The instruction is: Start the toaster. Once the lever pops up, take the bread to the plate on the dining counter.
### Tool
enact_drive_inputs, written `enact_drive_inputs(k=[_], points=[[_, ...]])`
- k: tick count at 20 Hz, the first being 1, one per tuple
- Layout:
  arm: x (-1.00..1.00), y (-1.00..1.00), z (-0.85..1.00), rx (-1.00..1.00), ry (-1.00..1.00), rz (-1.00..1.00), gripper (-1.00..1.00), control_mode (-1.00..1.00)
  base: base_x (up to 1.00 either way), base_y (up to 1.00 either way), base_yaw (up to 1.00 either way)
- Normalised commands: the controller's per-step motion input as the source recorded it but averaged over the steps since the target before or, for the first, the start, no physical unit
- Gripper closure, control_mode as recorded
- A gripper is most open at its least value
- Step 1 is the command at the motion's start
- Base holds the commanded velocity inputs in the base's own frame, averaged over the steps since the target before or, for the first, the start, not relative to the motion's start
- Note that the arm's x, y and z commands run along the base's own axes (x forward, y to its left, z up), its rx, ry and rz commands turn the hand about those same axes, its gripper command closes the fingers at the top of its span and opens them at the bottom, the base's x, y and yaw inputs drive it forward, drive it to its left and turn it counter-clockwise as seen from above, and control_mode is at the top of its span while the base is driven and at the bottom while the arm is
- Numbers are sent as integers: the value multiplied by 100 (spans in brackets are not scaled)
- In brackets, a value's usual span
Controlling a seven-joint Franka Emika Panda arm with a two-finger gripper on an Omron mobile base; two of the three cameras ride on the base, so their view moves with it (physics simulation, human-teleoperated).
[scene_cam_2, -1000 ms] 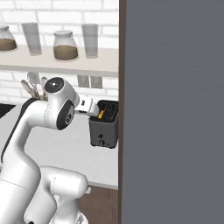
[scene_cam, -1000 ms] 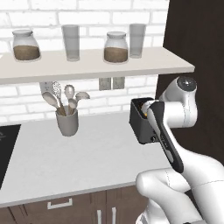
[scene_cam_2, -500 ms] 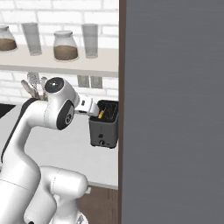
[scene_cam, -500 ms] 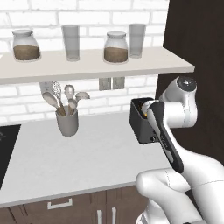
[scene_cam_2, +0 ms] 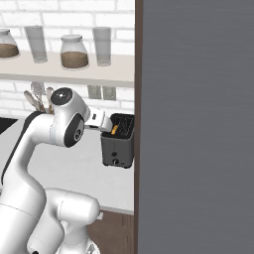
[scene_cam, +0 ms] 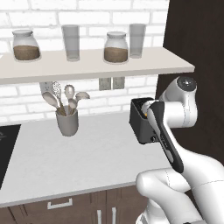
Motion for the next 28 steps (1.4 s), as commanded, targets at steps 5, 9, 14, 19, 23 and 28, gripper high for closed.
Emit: enact_drive_inputs(k=[5,9,14,19,23,28], points=[[0,0,0,0,0,0,-100,-100,0,0,0],[0,0,0,0,0,0,-100,-100,0,0,0],[0,0,0,0,0,0,-100,-100,0,0,0],[0,0,0,0,0,0,-100,-100,0,0,0],[0,0,0,0,0,0,-100,-100,0,0,0],[0,0,0,0,0,0,-100,-100,0,0,0]])
